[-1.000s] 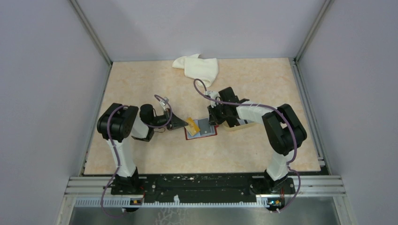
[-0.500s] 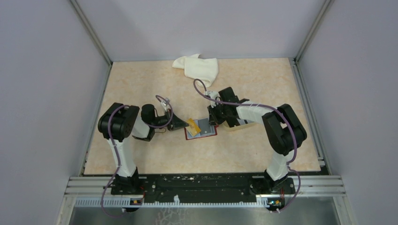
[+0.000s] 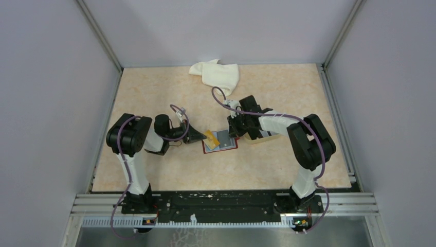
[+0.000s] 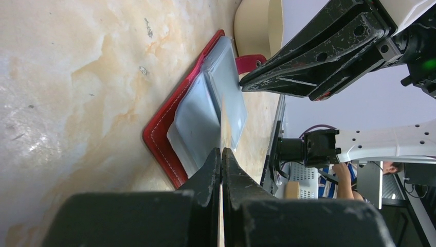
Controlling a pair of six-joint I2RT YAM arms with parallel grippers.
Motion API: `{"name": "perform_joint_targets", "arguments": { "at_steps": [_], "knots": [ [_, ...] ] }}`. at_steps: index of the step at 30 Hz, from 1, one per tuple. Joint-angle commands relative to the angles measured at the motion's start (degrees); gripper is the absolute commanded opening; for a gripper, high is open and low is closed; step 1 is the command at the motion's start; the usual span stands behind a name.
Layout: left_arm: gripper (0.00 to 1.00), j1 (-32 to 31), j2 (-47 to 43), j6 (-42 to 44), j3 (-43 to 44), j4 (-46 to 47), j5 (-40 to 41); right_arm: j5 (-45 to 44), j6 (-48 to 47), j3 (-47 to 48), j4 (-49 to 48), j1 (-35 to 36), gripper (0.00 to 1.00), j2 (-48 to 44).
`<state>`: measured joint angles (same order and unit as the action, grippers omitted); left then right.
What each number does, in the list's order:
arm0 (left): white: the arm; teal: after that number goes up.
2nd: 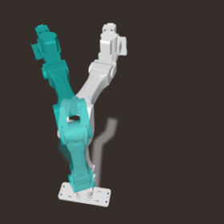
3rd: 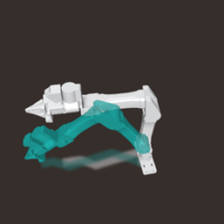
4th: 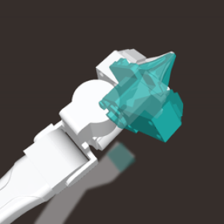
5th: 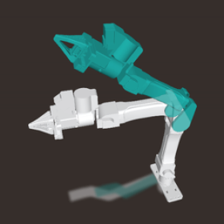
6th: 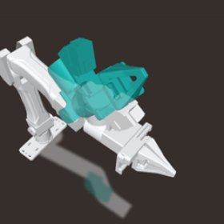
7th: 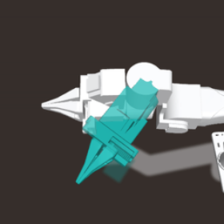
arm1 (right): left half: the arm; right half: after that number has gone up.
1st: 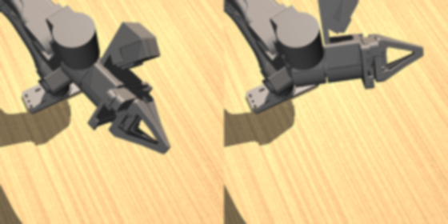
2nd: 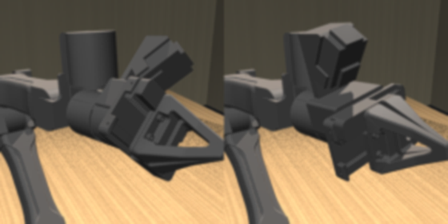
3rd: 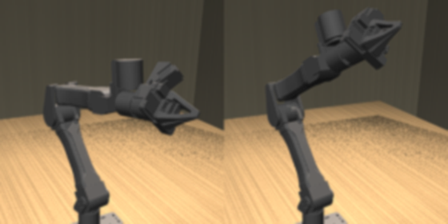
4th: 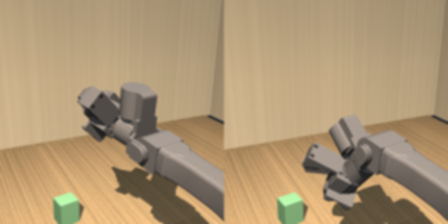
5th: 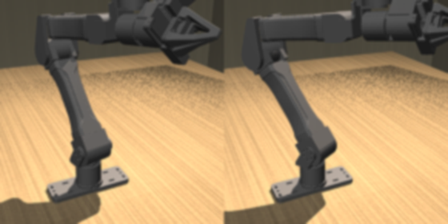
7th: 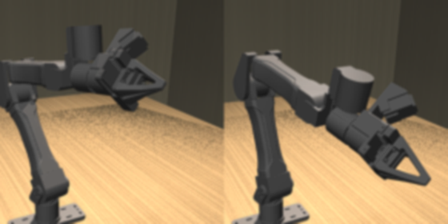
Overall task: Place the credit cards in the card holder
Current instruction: Insert the credit card into the card holder.
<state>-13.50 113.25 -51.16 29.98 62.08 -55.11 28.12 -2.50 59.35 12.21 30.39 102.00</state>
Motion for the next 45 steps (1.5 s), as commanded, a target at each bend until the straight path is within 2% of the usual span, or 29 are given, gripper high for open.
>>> {"name": "perform_joint_targets", "arguments": {
  "at_steps": [1,21,45],
  "knots": [
    [0.0,-0.26,-1.3,1.35,-0.8,0.72,-0.08,-1.05,-1.02,1.73,1.07,1.25,0.0,1.45],
    [0.0,0.05,-0.93,0.79,-1.28,1.62,0.72,-1.14,-1.19,1.91,1.4,1.68,0.0,1.8],
    [0.0,-3.04,-1.25,2.99,2.27,-6.25,2.88,-1.31,-1.36,2.15,1.62,2.13,0.0,1.98]
  ]
}}
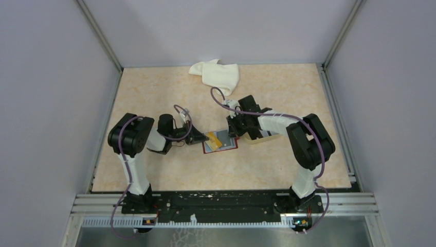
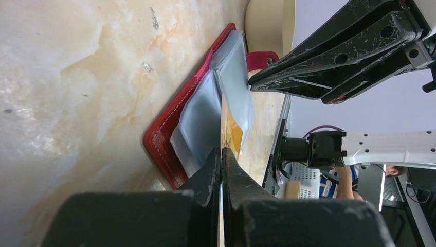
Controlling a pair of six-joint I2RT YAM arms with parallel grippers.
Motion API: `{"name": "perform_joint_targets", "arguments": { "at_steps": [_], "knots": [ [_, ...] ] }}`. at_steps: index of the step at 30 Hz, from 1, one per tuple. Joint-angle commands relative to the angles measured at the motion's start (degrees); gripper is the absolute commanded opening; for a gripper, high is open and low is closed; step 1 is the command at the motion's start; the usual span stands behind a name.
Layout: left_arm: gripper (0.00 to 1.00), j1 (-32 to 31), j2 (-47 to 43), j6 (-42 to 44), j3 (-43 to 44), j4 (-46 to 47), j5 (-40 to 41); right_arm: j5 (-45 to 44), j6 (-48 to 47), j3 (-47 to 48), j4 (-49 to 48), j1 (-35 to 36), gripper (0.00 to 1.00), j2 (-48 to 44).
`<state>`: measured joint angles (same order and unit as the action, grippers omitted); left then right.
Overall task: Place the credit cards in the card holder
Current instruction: Insert the credit card into the card holder.
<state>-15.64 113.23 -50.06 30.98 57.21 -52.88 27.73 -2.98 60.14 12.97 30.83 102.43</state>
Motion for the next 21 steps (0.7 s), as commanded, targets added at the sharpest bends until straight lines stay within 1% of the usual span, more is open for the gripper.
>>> {"name": "perform_joint_targets", "arguments": {
  "at_steps": [1,9,15,21],
  "knots": [
    [0.0,-1.11,-1.11,1.83,1.46,-1.58,0.47,-0.85,-0.88,1.38,0.83,1.69,0.0,1.54],
    [0.0,-1.5,-0.86,2.39,2.47,-5.99,0.33,-0.7,-0.97,1.44,0.83,1.69,0.0,1.37],
    [0.0,-1.5,-0.6,3.37,4.46,-11.64,-0.12,-0.66,-0.97,1.4,0.85,1.69,0.0,1.28],
    [0.0,-1.5,-1.5,4.51,5.5,-13.97,-0.04,-0.58,-1.06,1.39,0.8,1.69,0.0,1.2]
  ]
}}
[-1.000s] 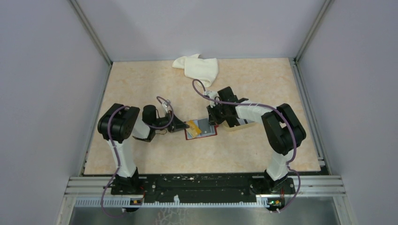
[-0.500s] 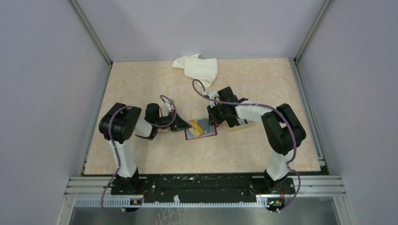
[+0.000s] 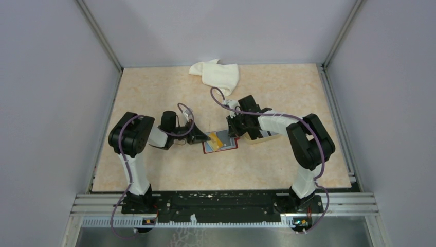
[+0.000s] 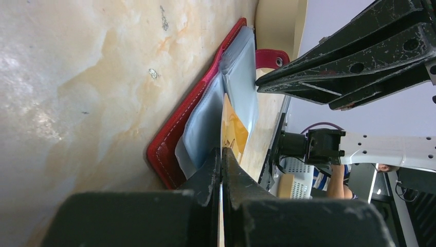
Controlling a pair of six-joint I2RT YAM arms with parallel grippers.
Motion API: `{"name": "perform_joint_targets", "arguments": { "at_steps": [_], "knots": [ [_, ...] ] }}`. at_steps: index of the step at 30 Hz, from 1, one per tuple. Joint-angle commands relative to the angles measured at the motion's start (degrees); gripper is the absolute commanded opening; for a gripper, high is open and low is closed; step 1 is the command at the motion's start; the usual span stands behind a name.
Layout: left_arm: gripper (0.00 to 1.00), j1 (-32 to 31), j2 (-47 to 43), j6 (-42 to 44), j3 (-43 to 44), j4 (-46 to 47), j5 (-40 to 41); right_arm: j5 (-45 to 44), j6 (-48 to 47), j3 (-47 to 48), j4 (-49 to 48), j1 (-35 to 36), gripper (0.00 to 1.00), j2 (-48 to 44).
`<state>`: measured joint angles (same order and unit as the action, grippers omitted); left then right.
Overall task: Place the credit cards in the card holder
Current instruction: Insert the credit card into the card holder.
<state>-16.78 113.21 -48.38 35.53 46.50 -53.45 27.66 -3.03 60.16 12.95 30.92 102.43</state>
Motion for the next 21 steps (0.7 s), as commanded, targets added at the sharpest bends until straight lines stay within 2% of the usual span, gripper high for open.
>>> {"name": "perform_joint_targets", "arguments": {
  "at_steps": [1,11,21],
  "knots": [
    [0.0,-0.36,-2.0,3.06,0.84,-3.15,0.42,-0.5,-1.02,1.36,0.85,1.6,0.0,1.24],
    [0.0,-0.05,-4.64,1.93,-0.45,-0.06,-0.3,-0.5,-1.28,1.44,0.98,1.6,0.0,0.92],
    [0.0,4.59,-5.26,-9.15,-7.46,20.32,-7.42,-0.68,-1.35,1.44,1.02,1.6,0.0,1.07]
  ]
}}
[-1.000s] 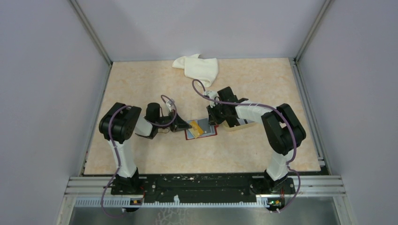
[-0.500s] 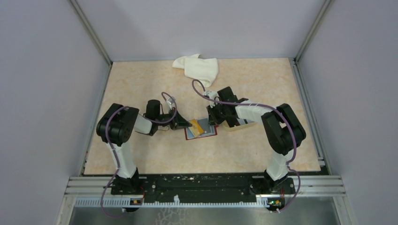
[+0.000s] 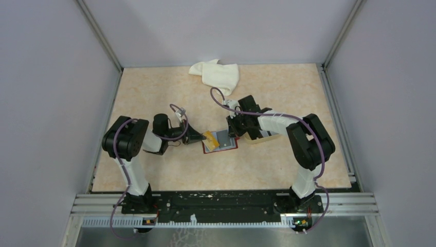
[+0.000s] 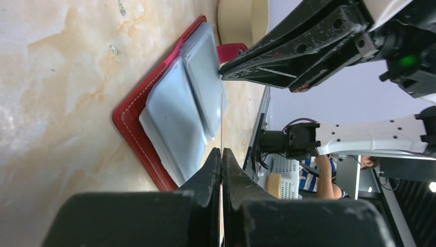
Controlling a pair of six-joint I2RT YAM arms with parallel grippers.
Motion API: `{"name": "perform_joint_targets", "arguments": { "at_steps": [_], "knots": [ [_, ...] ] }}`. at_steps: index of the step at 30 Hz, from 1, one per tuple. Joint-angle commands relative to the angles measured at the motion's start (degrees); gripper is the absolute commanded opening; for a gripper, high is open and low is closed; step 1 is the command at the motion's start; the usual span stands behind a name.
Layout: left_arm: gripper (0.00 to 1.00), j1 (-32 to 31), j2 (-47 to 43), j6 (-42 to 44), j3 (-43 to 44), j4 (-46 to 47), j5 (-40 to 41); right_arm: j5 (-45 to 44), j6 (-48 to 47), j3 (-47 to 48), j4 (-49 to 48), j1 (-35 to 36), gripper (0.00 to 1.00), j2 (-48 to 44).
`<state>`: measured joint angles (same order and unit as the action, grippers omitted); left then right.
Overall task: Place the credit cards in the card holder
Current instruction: Insert the credit card into the card holder.
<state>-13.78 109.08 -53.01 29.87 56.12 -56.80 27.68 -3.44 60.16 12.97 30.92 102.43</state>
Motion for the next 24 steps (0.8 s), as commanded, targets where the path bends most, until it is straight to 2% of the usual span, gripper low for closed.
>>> {"name": "perform_joint_targets", "arguments": {
  "at_steps": [1,9,17,24],
  "knots": [
    [0.0,1.79,-1.02,-5.04,-2.02,11.67,-4.26,-0.7,-0.95,1.5,1.07,1.6,0.0,1.1],
    [0.0,1.92,0.93,-5.08,-1.38,12.34,-2.81,-0.68,-0.95,1.51,1.06,1.59,0.0,1.28],
    [0.0,1.92,-0.44,1.87,0.22,1.27,1.02,-0.99,-1.04,1.55,1.13,1.6,0.0,1.53],
    [0.0,1.92,0.02,2.66,0.94,-0.29,1.36,-1.84,-1.13,1.81,1.61,1.6,0.0,1.71]
  ]
}}
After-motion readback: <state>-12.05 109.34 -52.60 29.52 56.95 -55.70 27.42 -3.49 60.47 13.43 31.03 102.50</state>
